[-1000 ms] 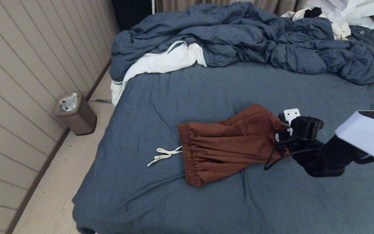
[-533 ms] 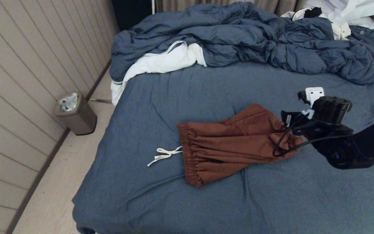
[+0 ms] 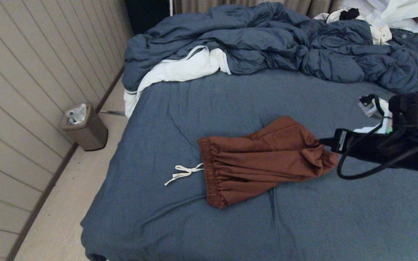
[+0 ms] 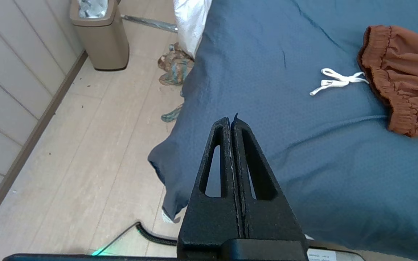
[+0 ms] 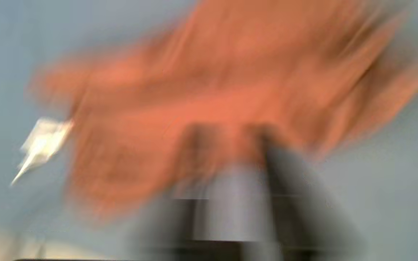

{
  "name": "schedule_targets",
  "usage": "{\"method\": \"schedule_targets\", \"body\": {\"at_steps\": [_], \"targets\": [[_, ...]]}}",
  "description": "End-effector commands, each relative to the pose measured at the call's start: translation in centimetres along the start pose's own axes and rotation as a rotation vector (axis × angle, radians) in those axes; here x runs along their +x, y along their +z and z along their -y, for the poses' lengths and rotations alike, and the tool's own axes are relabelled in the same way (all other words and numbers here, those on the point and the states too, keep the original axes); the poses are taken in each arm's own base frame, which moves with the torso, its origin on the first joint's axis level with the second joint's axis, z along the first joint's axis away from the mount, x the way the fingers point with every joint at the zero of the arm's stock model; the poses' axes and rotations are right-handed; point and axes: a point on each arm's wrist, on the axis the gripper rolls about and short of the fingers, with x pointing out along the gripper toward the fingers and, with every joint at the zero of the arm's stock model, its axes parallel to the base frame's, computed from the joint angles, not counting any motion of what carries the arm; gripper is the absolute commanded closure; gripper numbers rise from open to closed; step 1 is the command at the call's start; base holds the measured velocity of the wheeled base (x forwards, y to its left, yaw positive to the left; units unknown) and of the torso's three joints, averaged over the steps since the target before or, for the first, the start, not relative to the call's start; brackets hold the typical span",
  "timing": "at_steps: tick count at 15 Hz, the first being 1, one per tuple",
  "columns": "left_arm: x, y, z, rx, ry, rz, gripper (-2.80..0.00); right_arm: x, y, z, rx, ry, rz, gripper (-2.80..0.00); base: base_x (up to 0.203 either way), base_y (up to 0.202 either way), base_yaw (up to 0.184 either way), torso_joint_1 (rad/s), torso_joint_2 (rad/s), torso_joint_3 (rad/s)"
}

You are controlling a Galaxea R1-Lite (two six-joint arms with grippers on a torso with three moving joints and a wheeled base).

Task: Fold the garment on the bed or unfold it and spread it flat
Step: Unford the brown shorts

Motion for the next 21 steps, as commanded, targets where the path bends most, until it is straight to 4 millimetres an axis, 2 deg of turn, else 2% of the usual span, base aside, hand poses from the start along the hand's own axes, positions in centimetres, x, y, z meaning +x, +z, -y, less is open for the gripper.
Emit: {"method": "schedule_targets", "body": {"at_steps": [1, 3, 6, 9, 14, 15, 16, 18, 20, 21], "targets": [[0.0, 0.0, 0.0, 0.000, 0.000, -0.002, 0.00, -2.3, -1.8, -1.4, 0.008, 0.083, -0.074, 0.00, 0.000, 0.000, 0.000, 0.000, 0.00, 0.000], [0.0, 0.0, 0.0, -0.002, 0.001, -0.002, 0.00, -1.6, -3.4, -1.2, 0.026, 0.122, -0.160, 0.00, 0.000, 0.000, 0.000, 0.000, 0.00, 0.000], [0.0, 0.0, 0.0, 0.000, 0.000, -0.001, 0.00, 0.4, -4.6, -0.3, 0.052, 0.137, -0.246, 0.00, 0.000, 0.000, 0.000, 0.000, 0.00, 0.000], [0.0, 0.0, 0.0, 0.003, 0.000, 0.000, 0.00, 1.2, -4.8, 0.5, 0.061, 0.115, -0.262, 0.00, 0.000, 0.000, 0.000, 0.000, 0.00, 0.000], [0.0, 0.2, 0.0, 0.075, -0.005, 0.015, 0.00, 1.4, -5.0, 1.0, 0.071, 0.100, -0.269, 0.00, 0.000, 0.000, 0.000, 0.000, 0.00, 0.000], [-0.2, 0.9, 0.1, 0.086, 0.001, 0.027, 0.00, 1.3, -5.1, 1.0, 0.069, 0.100, -0.273, 0.00, 0.000, 0.000, 0.000, 0.000, 0.00, 0.000], [-0.4, 2.5, 0.2, 0.090, 0.004, 0.045, 0.00, 1.3, -5.2, 1.0, 0.068, 0.101, -0.275, 0.00, 0.000, 0.000, 0.000, 0.000, 0.00, 0.000], [-0.4, 7.8, 0.7, 0.069, -0.002, 0.052, 0.00, 0.8, -5.1, 0.8, 0.065, 0.107, -0.264, 0.00, 0.000, 0.000, 0.000, 0.000, 0.00, 0.000], [2.0, 11.5, 1.2, 0.021, -0.034, -0.053, 0.00, 0.2, -4.9, 0.6, 0.059, 0.112, -0.248, 0.00, 0.000, 0.000, 0.000, 0.000, 0.00, 0.000], [3.9, 12.6, 1.4, 0.000, -0.071, -0.135, 0.00, 0.2, -4.9, 0.6, 0.059, 0.111, -0.248, 0.00, 0.000, 0.000, 0.000, 0.000, 0.00, 0.000]]}}
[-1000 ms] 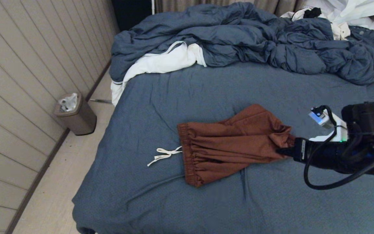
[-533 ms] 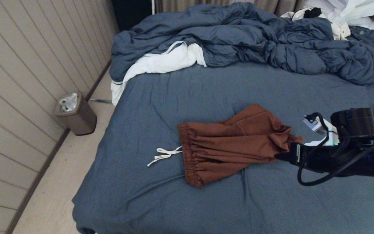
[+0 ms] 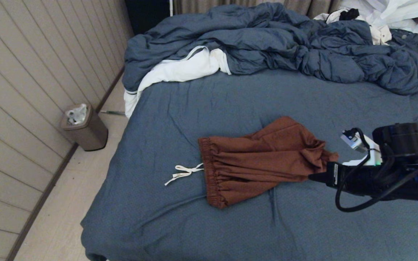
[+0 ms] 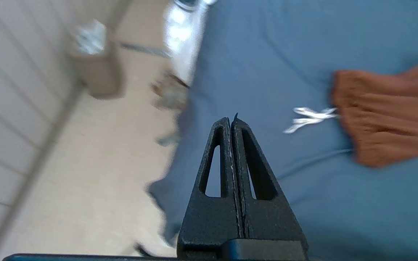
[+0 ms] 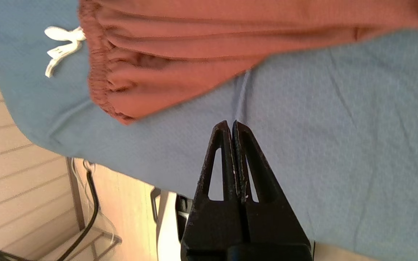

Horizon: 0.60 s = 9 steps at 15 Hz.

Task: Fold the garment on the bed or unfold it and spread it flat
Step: Unford the brown shorts

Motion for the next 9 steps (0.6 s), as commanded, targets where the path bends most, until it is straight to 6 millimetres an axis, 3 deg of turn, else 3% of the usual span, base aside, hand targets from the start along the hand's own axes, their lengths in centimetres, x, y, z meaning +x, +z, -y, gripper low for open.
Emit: {"method": "schedule_targets", "body": {"at_steps": [1, 5, 7, 9], "targets": [[6.1, 2.8, 0.2, -0.050, -0.066, -0.246, 0.00, -0.4, 0.0, -0.2, -0.003, 0.005, 0.010, 0.00, 0.000, 0.000, 0.000, 0.000, 0.00, 0.000], [17.3, 1.6, 1.3, -0.267, -0.214, -0.587, 0.00, -0.3, 0.1, -0.1, -0.002, 0.004, 0.011, 0.00, 0.000, 0.000, 0.000, 0.000, 0.00, 0.000], [23.0, -0.4, 3.5, -0.354, -0.241, -0.728, 0.00, -0.1, 0.2, 0.1, 0.002, -0.001, 0.008, 0.00, 0.000, 0.000, 0.000, 0.000, 0.00, 0.000], [27.0, -2.3, 7.5, -0.422, -0.234, -0.808, 0.00, -0.3, 0.5, 0.0, 0.001, 0.000, 0.020, 0.00, 0.000, 0.000, 0.000, 0.000, 0.00, 0.000]]}}
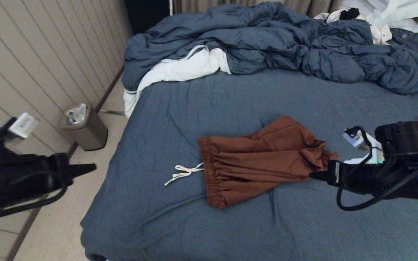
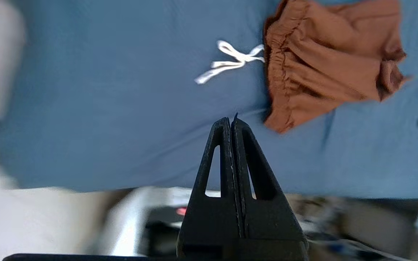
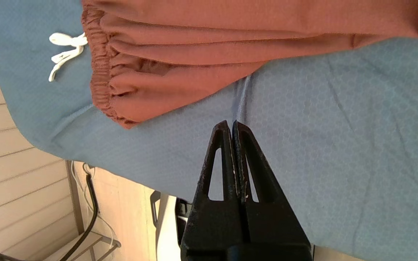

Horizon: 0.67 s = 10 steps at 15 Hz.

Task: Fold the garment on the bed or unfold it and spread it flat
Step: Unford the brown shorts

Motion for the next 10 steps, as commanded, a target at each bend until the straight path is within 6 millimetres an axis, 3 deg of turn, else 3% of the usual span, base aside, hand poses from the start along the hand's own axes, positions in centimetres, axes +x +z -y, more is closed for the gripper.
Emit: {"method": "schedule_targets", "body": {"at_steps": [1, 3, 7, 8, 9, 10], "targets": [[9.5, -2.1, 1.8, -0.105, 0.045, -0.216, 0.00, -0.1, 0.3, 0.1, 0.003, 0.000, 0.009, 0.00, 0.000, 0.000, 0.000, 0.000, 0.00, 0.000], [12.5, -3.9, 3.0, -0.133, 0.109, -0.230, 0.00, 0.0, 0.4, 0.1, 0.005, -0.001, 0.012, 0.00, 0.000, 0.000, 0.000, 0.000, 0.00, 0.000], [17.4, -5.1, 2.8, -0.129, 0.147, -0.100, 0.00, 0.1, 0.2, 0.2, 0.005, -0.002, 0.006, 0.00, 0.000, 0.000, 0.000, 0.000, 0.00, 0.000], [18.0, -5.5, 3.3, -0.116, 0.147, -0.080, -2.56, 0.1, 0.2, 0.2, 0.005, -0.002, 0.005, 0.00, 0.000, 0.000, 0.000, 0.000, 0.00, 0.000], [18.4, -5.9, 4.3, -0.101, 0.135, -0.069, -2.80, 0.2, 0.2, 0.2, 0.005, -0.002, 0.001, 0.00, 0.000, 0.000, 0.000, 0.000, 0.00, 0.000], [18.4, -6.5, 5.3, -0.084, 0.110, -0.083, -2.80, 0.3, 0.2, 0.2, 0.006, -0.004, -0.003, 0.00, 0.000, 0.000, 0.000, 0.000, 0.00, 0.000]]}}
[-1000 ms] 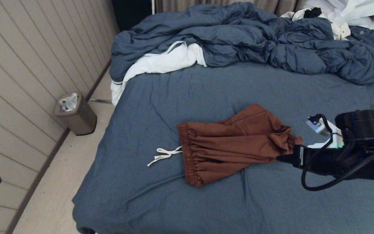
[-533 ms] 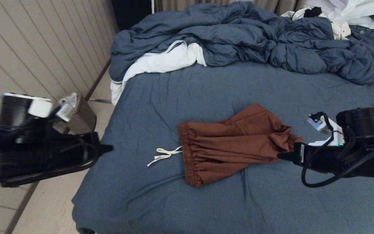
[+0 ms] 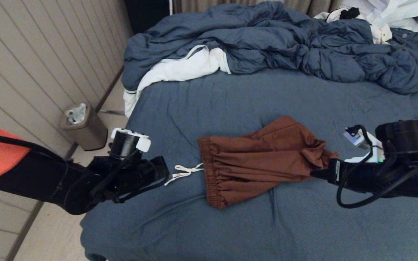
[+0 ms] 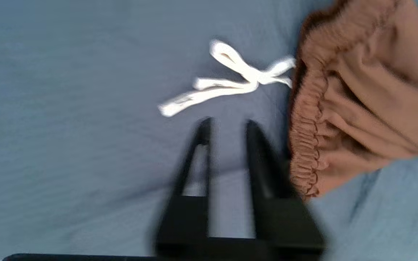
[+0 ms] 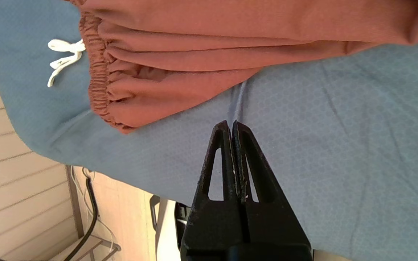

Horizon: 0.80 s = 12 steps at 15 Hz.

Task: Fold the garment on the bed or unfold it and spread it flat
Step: Unford the brown shorts

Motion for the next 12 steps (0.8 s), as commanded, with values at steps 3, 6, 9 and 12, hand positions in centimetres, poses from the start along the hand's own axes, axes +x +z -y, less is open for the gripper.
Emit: {"method": "schedule_targets", "body": {"at_steps": [3, 6, 9, 12], "targets": [[2.9, -3.5, 3.7, 0.071, -0.067, -0.074, -2.80, 0.4, -0.1, 0.2, 0.005, -0.003, -0.012, 0.00, 0.000, 0.000, 0.000, 0.000, 0.00, 0.000], [5.9, -4.9, 6.4, 0.129, -0.028, -0.067, -2.80, 0.5, -0.1, 0.3, 0.007, -0.006, -0.014, 0.00, 0.000, 0.000, 0.000, 0.000, 0.00, 0.000], [8.2, -6.4, 7.7, 0.181, 0.016, -0.062, -2.80, 0.4, -0.1, 0.2, 0.005, -0.005, -0.012, 0.00, 0.000, 0.000, 0.000, 0.000, 0.00, 0.000], [9.6, -7.9, 8.2, 0.276, 0.039, -0.041, -2.80, 0.3, -0.1, 0.2, 0.006, -0.006, -0.009, 0.00, 0.000, 0.000, 0.000, 0.000, 0.00, 0.000]]}}
